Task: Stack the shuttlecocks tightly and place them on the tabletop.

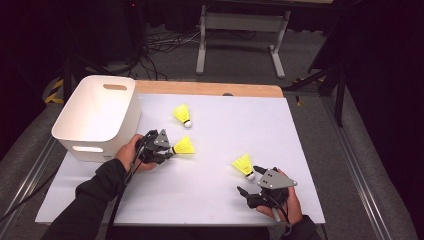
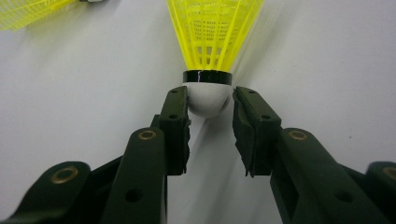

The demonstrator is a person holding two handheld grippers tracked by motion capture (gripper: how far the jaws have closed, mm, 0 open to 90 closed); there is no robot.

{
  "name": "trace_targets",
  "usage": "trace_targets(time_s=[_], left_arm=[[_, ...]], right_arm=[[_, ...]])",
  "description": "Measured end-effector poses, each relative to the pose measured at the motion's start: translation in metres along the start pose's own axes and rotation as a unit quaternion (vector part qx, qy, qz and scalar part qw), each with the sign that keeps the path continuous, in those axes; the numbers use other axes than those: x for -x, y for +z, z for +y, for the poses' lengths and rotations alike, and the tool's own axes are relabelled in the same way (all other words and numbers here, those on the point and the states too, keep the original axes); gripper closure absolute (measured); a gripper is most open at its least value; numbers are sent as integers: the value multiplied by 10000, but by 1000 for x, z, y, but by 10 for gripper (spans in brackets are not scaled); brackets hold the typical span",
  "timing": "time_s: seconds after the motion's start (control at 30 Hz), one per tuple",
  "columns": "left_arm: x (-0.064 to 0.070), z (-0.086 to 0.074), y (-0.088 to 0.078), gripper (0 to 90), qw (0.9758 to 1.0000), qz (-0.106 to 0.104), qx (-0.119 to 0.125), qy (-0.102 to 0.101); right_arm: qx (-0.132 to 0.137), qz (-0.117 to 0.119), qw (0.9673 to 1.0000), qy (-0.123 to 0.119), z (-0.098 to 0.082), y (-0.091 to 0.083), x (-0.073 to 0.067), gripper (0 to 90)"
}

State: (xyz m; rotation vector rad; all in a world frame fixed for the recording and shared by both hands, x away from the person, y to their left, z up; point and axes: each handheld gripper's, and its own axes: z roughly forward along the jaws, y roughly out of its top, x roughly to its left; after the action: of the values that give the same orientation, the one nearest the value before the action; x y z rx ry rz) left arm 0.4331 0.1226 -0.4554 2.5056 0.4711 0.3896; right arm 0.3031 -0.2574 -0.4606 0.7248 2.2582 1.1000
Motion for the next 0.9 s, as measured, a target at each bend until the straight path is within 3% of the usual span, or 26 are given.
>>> trace_targets(time_s=[0.13,0.2,0.27,0.33,0.43,0.53,0.67,0.83,0.9], left_arm=[[-2,2,-1,540,9992,-109,340,-154],[-3,4,-1,444,9972,-173,602,-401],[-5,6,0,337,9934,-286,860,-707],[-11,12,4,216,9858,-465,1197,-1086],[-19,18,11,162,9763,-827,1352,-1472],[-22,25,20,152,9720,-1025,1323,-1649],[-22,32,27,198,9724,-1003,1192,-1734],[-17,38,32,285,9821,-877,802,-1464],[-15,39,32,334,9844,-812,699,-1392]], right_arm=[[-4,18,10000,-19,0,0,-1,163],[11,8,10000,-21,1,0,-1,163],[28,9,10000,-26,1,0,-1,163],[48,49,10000,-22,1,0,-1,161],[62,95,9999,-68,1,-1,-2,160],[70,119,9999,-80,1,-1,-2,160],[75,128,9999,-76,0,-1,-1,160],[43,149,9998,-113,1,-1,-2,160],[35,176,9998,-120,1,-1,-2,159]])
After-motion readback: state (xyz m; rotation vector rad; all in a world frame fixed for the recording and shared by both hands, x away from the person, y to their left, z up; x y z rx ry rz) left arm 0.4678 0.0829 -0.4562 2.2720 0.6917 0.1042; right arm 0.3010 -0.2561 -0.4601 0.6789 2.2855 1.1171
